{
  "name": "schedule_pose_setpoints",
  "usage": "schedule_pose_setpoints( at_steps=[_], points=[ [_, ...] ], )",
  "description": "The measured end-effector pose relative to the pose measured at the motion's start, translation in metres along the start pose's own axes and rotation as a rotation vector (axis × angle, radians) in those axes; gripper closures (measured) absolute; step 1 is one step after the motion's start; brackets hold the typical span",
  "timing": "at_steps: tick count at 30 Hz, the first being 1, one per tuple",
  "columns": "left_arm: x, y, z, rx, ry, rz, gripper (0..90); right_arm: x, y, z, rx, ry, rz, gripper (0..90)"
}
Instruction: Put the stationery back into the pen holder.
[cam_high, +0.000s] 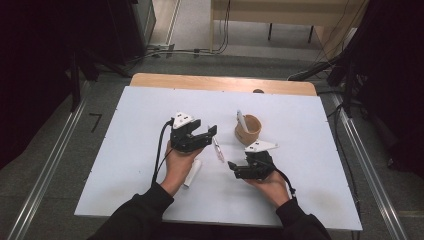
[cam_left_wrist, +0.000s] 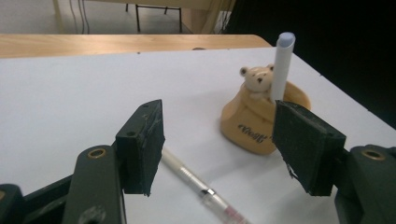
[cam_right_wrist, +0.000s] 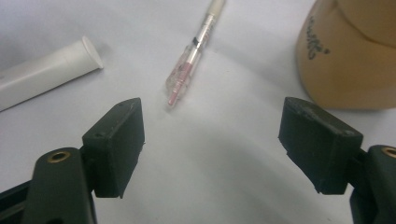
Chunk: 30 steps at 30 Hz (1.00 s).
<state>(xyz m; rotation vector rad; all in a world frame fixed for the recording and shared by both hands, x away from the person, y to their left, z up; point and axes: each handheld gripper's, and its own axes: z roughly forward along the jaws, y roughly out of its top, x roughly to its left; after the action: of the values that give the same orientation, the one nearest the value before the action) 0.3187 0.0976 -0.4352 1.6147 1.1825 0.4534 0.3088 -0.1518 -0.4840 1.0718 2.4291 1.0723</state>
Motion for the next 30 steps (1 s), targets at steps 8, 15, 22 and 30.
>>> schedule_pose_setpoints(
  at_steps=[8,15,22,30],
  points=[
    [0.025,-0.014,-0.022,0.001,0.04,-0.019,34.2,0.005,0.004,0.008,0.007,0.005,-0.008,22.9],
    [0.043,-0.025,-0.036,0.008,0.078,-0.034,34.2,0.008,0.011,0.018,0.008,0.008,0.005,24.9],
    [0.051,-0.03,-0.042,0.032,0.093,-0.029,29.0,0.01,0.017,0.028,0.01,0.001,0.002,26.9],
    [0.055,-0.036,-0.042,0.086,0.111,-0.013,22.8,0.012,0.028,0.04,0.002,-0.002,0.009,28.7]
  ],
)
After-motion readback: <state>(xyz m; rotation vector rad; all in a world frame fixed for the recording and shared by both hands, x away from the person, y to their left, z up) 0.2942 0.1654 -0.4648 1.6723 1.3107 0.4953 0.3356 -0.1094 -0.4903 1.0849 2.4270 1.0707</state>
